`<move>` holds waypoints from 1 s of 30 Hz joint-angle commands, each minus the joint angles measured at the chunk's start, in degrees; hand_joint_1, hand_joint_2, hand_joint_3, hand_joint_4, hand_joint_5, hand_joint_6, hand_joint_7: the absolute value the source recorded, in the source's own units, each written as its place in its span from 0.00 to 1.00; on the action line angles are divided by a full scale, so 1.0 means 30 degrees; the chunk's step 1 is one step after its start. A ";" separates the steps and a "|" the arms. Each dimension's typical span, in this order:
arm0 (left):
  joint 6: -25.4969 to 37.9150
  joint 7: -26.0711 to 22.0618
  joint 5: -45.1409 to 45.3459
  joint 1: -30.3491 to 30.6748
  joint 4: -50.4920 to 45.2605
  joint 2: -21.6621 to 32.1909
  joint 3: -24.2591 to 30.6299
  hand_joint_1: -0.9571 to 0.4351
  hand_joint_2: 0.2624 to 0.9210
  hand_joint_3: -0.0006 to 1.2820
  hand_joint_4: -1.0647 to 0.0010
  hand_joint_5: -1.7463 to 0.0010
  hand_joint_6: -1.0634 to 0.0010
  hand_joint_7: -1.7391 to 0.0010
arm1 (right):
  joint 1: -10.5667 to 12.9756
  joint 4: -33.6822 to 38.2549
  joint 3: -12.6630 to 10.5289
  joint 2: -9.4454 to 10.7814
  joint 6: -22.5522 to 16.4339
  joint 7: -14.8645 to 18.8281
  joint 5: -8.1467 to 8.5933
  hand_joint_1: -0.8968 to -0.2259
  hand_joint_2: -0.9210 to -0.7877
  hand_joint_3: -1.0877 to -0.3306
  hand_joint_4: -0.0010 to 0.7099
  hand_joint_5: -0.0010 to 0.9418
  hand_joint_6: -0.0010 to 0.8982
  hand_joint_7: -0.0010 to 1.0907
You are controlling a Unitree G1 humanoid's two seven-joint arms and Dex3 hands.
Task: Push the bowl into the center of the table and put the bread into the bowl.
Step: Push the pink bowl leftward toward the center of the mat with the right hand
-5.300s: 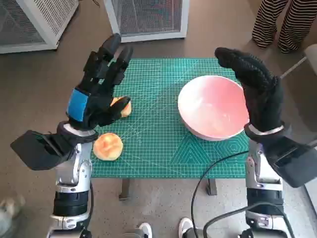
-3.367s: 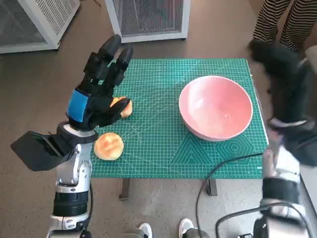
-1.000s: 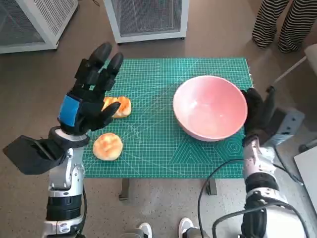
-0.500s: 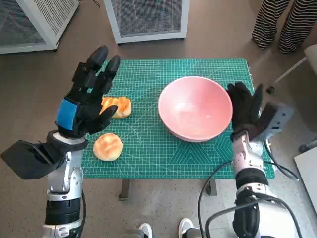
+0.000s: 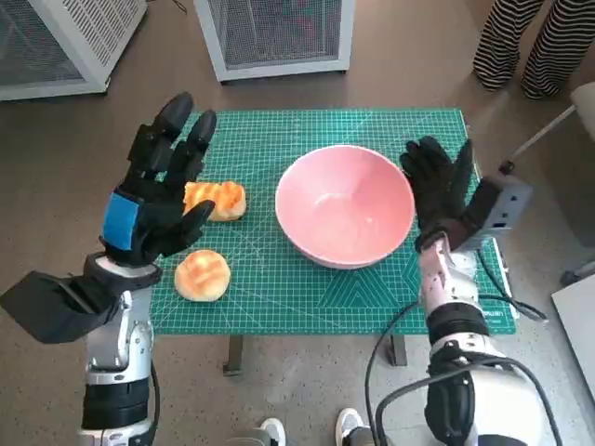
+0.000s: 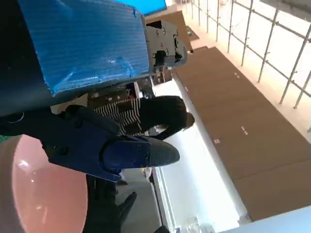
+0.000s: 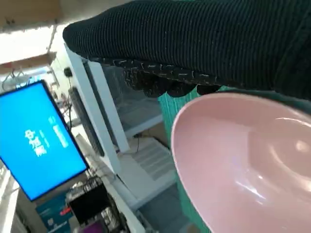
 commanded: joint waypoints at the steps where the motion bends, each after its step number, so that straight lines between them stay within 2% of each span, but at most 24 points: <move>1: -0.0134 0.0221 0.0046 0.0517 -0.0442 0.0167 0.0250 0.21 1.00 0.25 0.82 0.99 0.99 0.76 | -0.0034 0.0283 0.0302 0.0335 0.0530 0.0122 -0.0245 0.57 0.00 0.36 0.18 0.00 0.00 0.40; 7: -0.0121 0.0422 0.0122 0.0896 -0.0747 0.0265 0.0402 0.21 1.00 0.25 0.82 0.99 0.99 0.76 | -0.0108 0.0314 0.0522 0.0456 0.0743 0.0094 -0.0339 0.52 0.00 0.34 0.18 0.00 0.01 0.37; 18: -0.0127 0.0785 0.0354 0.1139 -0.0873 0.0348 0.0429 0.21 1.00 0.25 0.82 0.99 0.99 0.77 | -0.0299 0.0342 0.0576 0.0758 0.1322 0.0055 -0.0185 0.53 0.00 0.31 0.16 0.00 0.02 0.37; 30: -0.0034 0.0898 0.0430 0.1040 -0.0725 0.0288 0.0306 0.20 1.00 0.25 0.81 1.00 0.98 0.77 | -0.0328 0.0197 0.0410 0.0365 0.1162 0.0465 -0.0010 0.54 0.00 0.38 0.16 0.00 0.04 0.36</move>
